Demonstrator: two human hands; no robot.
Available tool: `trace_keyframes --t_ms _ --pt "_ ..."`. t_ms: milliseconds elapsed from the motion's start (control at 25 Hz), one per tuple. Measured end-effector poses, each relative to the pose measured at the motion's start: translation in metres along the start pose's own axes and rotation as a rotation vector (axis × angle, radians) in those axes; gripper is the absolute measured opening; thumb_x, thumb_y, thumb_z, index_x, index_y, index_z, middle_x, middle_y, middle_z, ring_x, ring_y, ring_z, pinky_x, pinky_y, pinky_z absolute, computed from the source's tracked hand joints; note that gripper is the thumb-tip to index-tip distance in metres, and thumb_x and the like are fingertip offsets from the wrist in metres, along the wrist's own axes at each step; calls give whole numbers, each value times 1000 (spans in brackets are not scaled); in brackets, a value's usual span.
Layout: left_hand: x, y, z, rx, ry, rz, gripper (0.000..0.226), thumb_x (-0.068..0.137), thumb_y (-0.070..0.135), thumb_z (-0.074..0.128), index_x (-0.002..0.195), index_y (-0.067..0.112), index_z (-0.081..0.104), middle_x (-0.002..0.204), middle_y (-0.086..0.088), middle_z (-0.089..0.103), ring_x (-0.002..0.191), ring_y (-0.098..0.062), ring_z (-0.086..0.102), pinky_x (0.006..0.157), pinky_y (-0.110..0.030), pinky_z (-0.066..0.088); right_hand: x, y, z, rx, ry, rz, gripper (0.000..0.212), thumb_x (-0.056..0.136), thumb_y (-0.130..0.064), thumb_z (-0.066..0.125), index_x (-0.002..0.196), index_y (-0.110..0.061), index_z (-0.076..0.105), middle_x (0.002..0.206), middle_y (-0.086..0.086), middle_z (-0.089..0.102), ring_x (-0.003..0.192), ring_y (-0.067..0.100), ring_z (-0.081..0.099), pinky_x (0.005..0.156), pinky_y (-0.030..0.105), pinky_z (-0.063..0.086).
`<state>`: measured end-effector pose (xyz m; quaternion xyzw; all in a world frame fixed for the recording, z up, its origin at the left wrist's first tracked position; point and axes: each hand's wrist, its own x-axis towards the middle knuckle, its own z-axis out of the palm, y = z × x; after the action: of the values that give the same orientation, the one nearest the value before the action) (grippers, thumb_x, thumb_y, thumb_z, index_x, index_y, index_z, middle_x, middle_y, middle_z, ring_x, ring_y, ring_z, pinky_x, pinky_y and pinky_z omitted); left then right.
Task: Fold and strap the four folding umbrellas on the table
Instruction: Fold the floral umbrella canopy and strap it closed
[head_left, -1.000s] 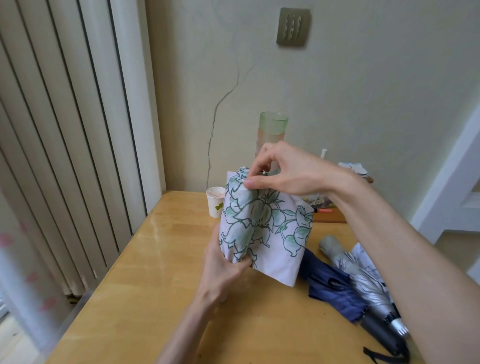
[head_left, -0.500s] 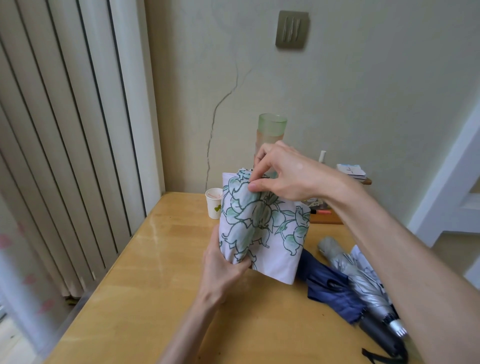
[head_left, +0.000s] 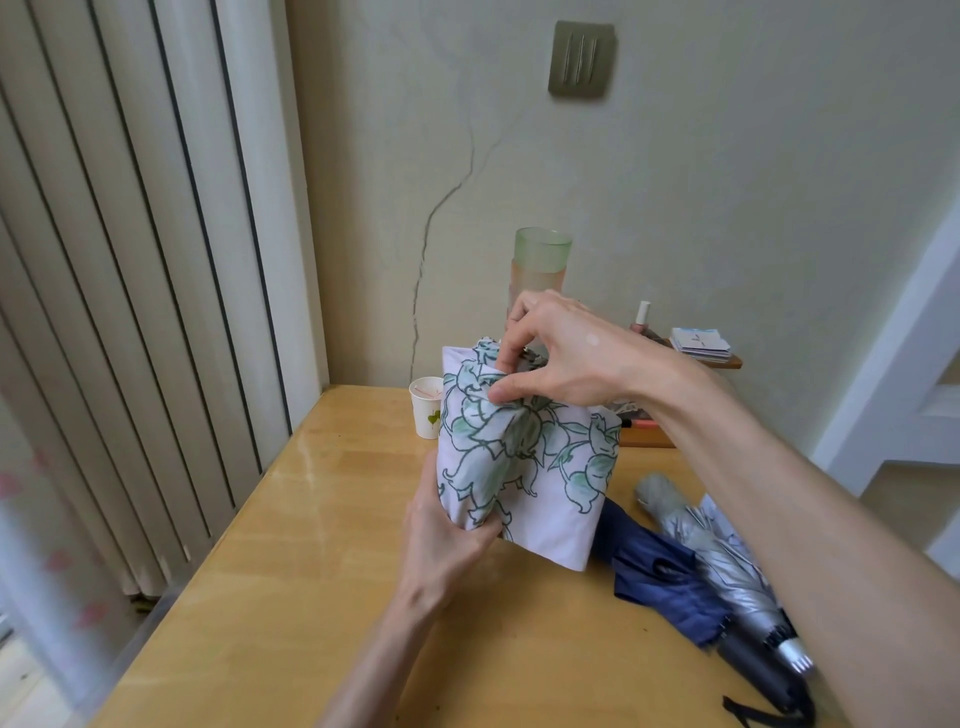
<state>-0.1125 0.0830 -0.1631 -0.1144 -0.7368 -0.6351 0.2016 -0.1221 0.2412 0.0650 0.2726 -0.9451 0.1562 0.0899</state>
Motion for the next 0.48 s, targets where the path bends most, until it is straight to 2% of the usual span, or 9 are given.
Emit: trace_keyframes --t_ms 80,240,320,400,480 --pt "0 0 0 4 5 7 89 67 25 85 149 27 49 131 13 69 120 -10 68 99 -47 59 1 1 -4 34 -71 -18 11 95 -44 75 89 -35 76 108 -11 51 110 8 43 101 35 36" --pt "0 0 0 10 6 4 89 68 21 85 149 26 49 129 17 70 119 -6 68 99 -42 59 5 0 -10 -41 -161 -57 21 103 -40 64 83 -44 69 113 -13 47 118 12 39 113 41 29" --pt "0 0 0 9 26 -5 87 69 10 87 147 23 51 126 20 70 116 -3 68 97 -35 60 6 0 -4 -73 -62 -99 18 103 -36 66 88 -38 75 111 -8 49 113 10 41 111 42 32" --pt "0 3 1 -34 64 -23 84 71 -5 84 145 18 52 120 26 70 112 3 68 92 -21 58 4 2 3 -48 130 -144 18 102 -35 68 97 -25 83 106 -4 51 104 13 48 103 43 41" --pt "0 5 2 -47 104 -34 81 73 -10 81 143 18 53 118 29 69 110 5 67 90 -16 57 3 3 3 24 234 -144 18 101 -34 71 100 -21 84 103 -4 51 100 15 51 96 40 45"
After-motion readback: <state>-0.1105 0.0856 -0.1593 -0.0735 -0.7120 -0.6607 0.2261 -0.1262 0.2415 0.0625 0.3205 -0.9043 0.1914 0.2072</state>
